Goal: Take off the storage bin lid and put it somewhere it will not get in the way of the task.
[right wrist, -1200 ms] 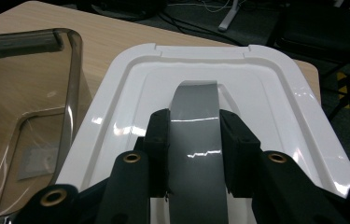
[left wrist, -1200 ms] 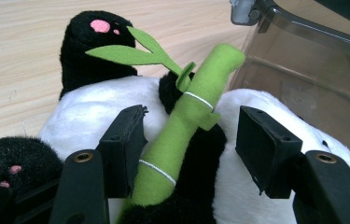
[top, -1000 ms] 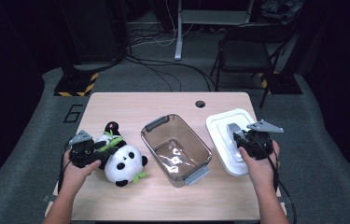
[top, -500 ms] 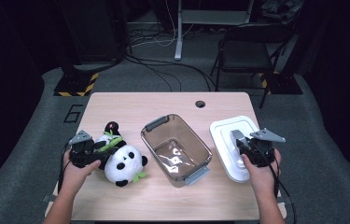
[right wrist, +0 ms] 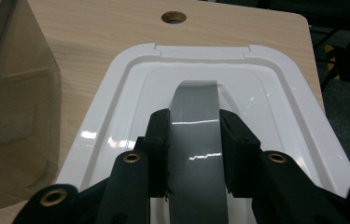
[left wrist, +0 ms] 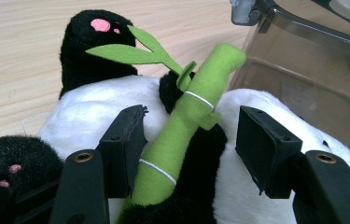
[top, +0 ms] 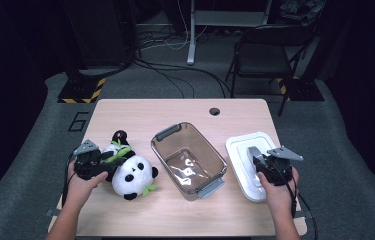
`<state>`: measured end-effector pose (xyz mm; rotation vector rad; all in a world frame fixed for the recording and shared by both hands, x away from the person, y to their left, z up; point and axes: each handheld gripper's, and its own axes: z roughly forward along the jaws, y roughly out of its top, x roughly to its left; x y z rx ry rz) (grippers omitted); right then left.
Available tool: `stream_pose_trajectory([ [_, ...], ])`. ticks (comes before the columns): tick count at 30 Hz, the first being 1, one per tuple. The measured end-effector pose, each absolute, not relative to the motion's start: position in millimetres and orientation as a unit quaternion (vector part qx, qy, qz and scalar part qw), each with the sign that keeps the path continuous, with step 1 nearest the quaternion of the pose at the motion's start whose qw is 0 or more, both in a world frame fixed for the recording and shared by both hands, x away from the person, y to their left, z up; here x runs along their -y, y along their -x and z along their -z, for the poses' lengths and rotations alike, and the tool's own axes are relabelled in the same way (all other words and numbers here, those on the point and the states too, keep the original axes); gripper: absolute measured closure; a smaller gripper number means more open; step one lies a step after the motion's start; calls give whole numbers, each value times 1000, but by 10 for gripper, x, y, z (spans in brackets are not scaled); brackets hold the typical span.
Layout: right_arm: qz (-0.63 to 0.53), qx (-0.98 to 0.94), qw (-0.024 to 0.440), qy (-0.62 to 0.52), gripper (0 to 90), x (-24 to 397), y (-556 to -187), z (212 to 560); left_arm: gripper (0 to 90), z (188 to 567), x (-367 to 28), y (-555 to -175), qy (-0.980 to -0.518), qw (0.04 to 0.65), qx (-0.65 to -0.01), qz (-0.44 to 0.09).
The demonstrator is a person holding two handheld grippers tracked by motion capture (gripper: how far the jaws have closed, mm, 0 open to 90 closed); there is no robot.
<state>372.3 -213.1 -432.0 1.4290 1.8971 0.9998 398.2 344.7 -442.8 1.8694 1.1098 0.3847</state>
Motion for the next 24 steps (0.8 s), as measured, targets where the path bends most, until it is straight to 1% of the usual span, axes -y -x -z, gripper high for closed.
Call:
stream_pose_trajectory([
  [12, -367, -708, 280, -534, 667, 2132, -3723, 4540, 416, 4428, -3445, -3979, -756, 450, -450, -156],
  [16, -368, -707, 274, -539, 666, 2129, -3735, 4629, 416, 4426, -3453, -3978, -757, 449, -449, -154],
  [24, -353, -711, 277, -541, 666, 2100, -3752, 4725, 416, 4427, -3450, -3976, -757, 449, -449, -155],
])
